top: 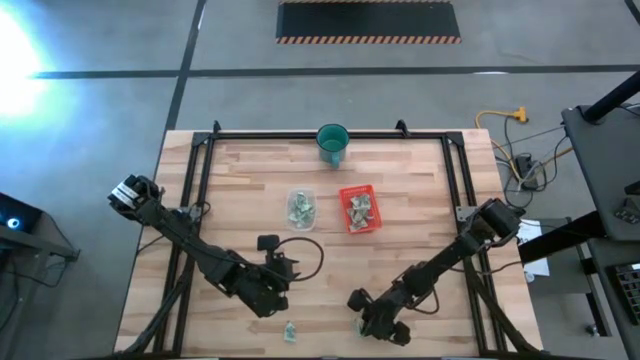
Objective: Pick and place items into bin
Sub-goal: Put the right stevia packet into the orange bin
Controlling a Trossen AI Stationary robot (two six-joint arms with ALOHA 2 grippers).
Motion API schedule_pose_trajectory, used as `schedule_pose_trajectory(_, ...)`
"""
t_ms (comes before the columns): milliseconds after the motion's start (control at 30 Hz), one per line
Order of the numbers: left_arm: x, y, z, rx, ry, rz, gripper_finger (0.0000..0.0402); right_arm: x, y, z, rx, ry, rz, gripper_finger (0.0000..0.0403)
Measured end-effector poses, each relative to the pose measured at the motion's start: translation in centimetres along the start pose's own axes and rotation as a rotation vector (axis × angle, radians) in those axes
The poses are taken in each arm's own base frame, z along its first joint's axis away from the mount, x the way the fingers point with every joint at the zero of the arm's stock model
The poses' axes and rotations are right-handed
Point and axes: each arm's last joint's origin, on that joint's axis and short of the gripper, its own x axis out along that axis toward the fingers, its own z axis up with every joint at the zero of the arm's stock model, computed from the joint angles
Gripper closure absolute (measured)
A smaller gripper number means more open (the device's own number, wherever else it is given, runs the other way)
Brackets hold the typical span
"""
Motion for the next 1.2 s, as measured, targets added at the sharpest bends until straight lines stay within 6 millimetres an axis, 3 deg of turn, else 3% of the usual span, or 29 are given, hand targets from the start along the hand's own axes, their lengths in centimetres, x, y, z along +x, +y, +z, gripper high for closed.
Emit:
schedule_pose_trajectory(133,0.0,0.0,0.0,0.0,0.0,0.0,0.0284,-0.1,0.0,0.0,-0.008,0.0,-0.003,0.0389)
schedule_pose_trajectory(333,0.0,0.0,0.0,0.001,0.001,0.0,0.0284,-0.7,-0.2,0.3,-0.029,0.01,-0.043,0.0394)
schedule_pose_trajectory(567,0.2,0.1,-0.4,0.008,0.009,0.004,0.0284,-3.1,-0.8,1.0,-0.04,0.093,-0.183,0.0394)
schedule_pose_trajectory(767,0.3,0.1,-0.8,0.012,0.014,0.006,0.0284,-6.3,-1.5,2.1,-0.035,0.136,-0.329,0.0394)
schedule_pose_trajectory(967,0.3,0.0,-0.6,0.004,0.004,0.0,0.0284,-10.9,-3.2,2.2,-0.01,0.252,-0.557,0.0394)
schedule_pose_trajectory(1200,0.4,0.0,-0.6,0.012,0.002,0.0,0.0284,-15.8,-6.8,-0.1,0.151,0.255,-0.715,0.0394)
